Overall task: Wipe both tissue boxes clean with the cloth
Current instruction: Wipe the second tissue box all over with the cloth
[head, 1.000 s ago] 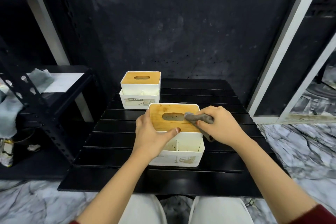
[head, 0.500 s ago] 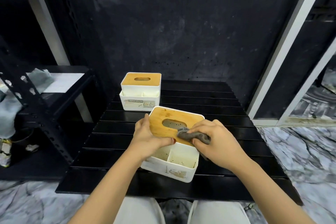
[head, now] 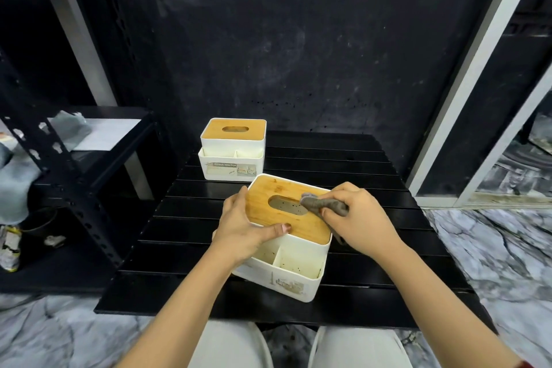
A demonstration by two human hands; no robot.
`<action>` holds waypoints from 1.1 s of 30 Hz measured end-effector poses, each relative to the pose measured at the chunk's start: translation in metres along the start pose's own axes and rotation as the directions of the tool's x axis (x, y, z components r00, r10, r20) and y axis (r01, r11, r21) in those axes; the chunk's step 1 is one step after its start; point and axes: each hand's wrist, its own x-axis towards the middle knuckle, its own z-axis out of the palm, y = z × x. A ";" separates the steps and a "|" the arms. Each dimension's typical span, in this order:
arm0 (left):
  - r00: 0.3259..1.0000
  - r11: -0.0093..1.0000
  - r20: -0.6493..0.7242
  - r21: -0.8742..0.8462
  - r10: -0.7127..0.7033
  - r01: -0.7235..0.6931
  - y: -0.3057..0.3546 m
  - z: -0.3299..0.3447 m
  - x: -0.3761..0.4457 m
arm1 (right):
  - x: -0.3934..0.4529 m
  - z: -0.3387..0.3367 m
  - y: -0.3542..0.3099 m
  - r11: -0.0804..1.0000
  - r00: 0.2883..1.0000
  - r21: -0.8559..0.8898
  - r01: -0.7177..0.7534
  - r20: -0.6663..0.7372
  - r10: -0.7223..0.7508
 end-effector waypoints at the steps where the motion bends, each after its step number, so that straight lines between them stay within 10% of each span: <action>1: 1.000 1.000 -0.001 -0.002 -0.002 0.002 0.000 0.000 0.000 | -0.004 0.001 -0.003 0.999 1.000 -0.031 0.014 0.000 -0.014; 33: 0.993 0.999 0.114 0.011 0.045 -0.047 0.010 -0.009 -0.004 | 0.022 -0.013 0.020 0.987 0.994 0.155 0.045 0.096 -0.061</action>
